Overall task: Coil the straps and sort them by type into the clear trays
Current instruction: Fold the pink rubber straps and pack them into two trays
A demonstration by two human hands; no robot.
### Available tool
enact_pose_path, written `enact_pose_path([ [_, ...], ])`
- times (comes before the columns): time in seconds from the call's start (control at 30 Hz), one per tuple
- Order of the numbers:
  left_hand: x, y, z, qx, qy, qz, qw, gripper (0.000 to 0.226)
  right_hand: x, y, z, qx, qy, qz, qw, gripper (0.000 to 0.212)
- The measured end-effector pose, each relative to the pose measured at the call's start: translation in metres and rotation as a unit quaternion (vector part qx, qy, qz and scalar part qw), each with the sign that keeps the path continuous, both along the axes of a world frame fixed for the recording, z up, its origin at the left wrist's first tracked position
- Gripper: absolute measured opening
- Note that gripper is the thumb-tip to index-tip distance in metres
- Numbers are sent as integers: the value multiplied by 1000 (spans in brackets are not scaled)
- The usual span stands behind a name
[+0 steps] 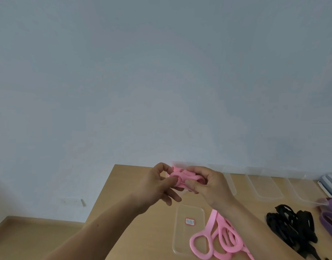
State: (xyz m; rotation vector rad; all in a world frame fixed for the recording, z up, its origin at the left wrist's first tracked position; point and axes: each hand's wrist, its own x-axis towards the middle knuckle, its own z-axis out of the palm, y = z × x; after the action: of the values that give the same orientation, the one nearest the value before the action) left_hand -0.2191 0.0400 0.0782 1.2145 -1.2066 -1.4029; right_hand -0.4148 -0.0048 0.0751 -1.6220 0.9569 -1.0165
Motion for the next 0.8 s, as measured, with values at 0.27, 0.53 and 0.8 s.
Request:
enact_pose_path([
  [0.27, 0, 2, -3, -50, -31, -7, 998, 39, 0, -1, 6, 0, -16, -7, 1000, 36],
  [0.53, 4, 1, -10, -67, -44, -15, 997, 36, 2, -8, 3, -21, 13, -11, 1000, 49],
  [0.8, 11, 1, -19, -74, -31, 21, 997, 34, 14, -13, -3, -37, 48, -8, 998, 40],
])
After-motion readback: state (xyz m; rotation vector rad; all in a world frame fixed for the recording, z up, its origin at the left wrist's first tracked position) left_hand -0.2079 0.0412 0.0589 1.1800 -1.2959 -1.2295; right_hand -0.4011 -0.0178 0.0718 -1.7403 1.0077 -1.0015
